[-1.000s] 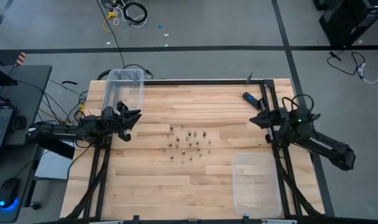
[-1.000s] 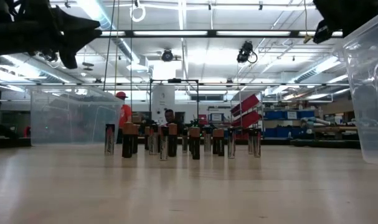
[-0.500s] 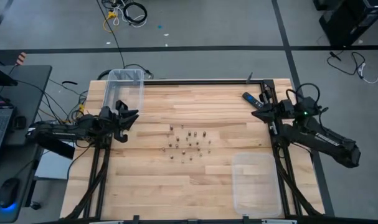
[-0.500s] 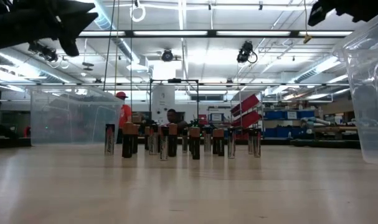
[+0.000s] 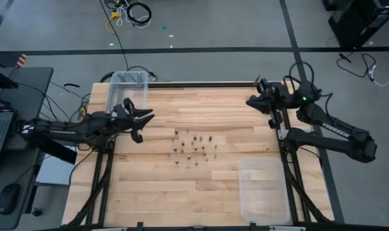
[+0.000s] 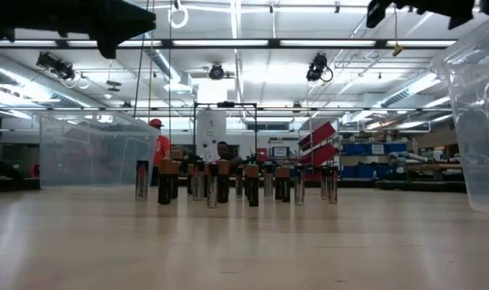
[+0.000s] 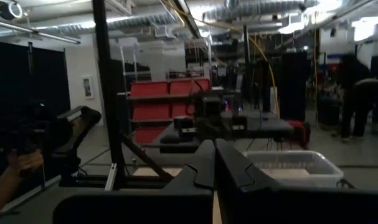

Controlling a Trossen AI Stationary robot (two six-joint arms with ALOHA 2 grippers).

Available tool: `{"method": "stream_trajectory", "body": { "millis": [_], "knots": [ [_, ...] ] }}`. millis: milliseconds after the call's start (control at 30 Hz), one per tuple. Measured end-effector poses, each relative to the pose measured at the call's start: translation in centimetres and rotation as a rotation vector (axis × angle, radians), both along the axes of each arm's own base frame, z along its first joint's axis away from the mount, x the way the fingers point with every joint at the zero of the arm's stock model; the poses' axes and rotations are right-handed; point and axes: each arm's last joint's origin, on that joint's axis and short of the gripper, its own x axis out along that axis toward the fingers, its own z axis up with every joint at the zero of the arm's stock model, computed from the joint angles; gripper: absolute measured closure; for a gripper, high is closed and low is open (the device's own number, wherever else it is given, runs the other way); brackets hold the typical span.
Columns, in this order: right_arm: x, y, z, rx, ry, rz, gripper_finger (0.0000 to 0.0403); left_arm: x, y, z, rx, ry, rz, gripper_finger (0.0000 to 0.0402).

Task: Sort batteries
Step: Put the black and copper battery into the top transparent bin

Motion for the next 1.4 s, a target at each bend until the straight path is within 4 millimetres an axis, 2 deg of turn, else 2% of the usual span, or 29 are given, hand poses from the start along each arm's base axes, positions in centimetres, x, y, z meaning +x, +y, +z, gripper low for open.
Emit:
{"method": "stream_trajectory", "body": {
  "millis": [133,267,400,700,933,1133,1267,1400],
  "knots": [
    [1.0,-0.7,0.9,-0.025,0.002,-0.005,0.0402,0.8,0.0,1.2,0.003,0.109,-0.002,0.0295],
    [1.8,-1.3,0.6,-0.056,0.018,-0.012,0.0402,1.2,0.0,1.1,0.003,0.272,-0.004,0.0295],
    [2.4,-1.7,0.4,-0.061,0.013,-0.010,0.0402,1.3,0.0,0.7,0.003,0.333,-0.011,0.0295],
    [3.4,-2.2,0.2,-0.078,-0.010,-0.005,0.0402,1.4,-0.2,0.5,0.002,0.349,-0.061,0.0295],
    [4.4,-1.8,0.6,-0.094,-0.079,0.036,0.0402,2.2,-0.4,0.0,-0.001,0.384,-0.125,0.0295],
    [5.1,-1.4,0.5,-0.104,-0.097,-0.029,0.0402,2.8,-0.4,-0.2,-0.002,0.396,-0.126,0.0295],
    [6.0,-1.3,-0.3,-0.089,-0.040,-0.101,0.0402,3.0,-0.4,-0.1,-0.001,0.375,-0.125,0.0295],
    [7.7,-1.2,-0.9,-0.071,0.116,-0.141,0.0402,3.1,-0.4,0.1,0.000,0.348,-0.124,0.0295]
  ]
}}
